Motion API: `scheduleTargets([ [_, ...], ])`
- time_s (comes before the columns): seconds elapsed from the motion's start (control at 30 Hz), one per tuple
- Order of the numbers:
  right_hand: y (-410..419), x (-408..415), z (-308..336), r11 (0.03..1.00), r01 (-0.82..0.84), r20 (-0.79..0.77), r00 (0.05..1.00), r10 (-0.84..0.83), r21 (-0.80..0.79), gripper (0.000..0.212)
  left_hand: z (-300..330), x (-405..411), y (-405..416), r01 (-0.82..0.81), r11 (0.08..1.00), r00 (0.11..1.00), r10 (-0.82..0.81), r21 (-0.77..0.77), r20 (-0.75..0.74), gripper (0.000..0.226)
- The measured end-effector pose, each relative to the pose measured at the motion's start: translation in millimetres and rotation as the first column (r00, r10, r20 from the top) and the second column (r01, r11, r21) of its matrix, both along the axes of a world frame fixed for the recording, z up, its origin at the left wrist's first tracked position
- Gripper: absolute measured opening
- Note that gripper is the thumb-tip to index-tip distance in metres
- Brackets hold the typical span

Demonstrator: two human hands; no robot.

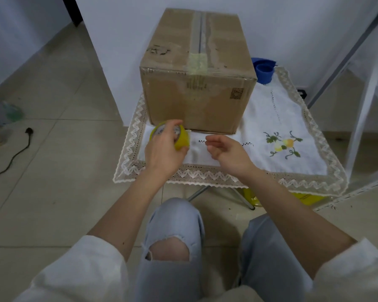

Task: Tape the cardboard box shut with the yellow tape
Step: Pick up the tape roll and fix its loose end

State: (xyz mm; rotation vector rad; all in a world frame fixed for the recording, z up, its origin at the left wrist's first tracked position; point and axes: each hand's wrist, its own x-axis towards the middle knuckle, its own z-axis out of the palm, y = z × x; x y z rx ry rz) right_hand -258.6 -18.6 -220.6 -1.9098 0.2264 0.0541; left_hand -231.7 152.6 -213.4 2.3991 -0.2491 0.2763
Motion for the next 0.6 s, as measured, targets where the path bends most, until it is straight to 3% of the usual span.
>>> scheduleTargets([
  [0.13, -5.2, -19.2, 9.1, 0.997, 0.04, 0.024, 0.999, -0.042, 0.062, 0.028, 18.9, -18.4, -8.6, 0.047, 0.963, 0.999, -0.052, -0.265, -0.011, 0.059],
  [0.33, -11.8, -47.2, 23.8, 0.973, 0.114, 0.036, 0.992, -0.124, 0.199, 0.029, 23.6, -44.2, -25.8, 0.074, 0.81, 0.975, -0.181, -0.582, -0.128, 0.06],
  [0.6, -21.5, -83.2, 30.1, 0.955, 0.107, 0.065, 0.989, -0.129, 0.276, 0.025, 6.2, -79.8, -42.3, 0.049, 0.602, 0.91, -0.357, -0.797, -0.214, 0.068],
])
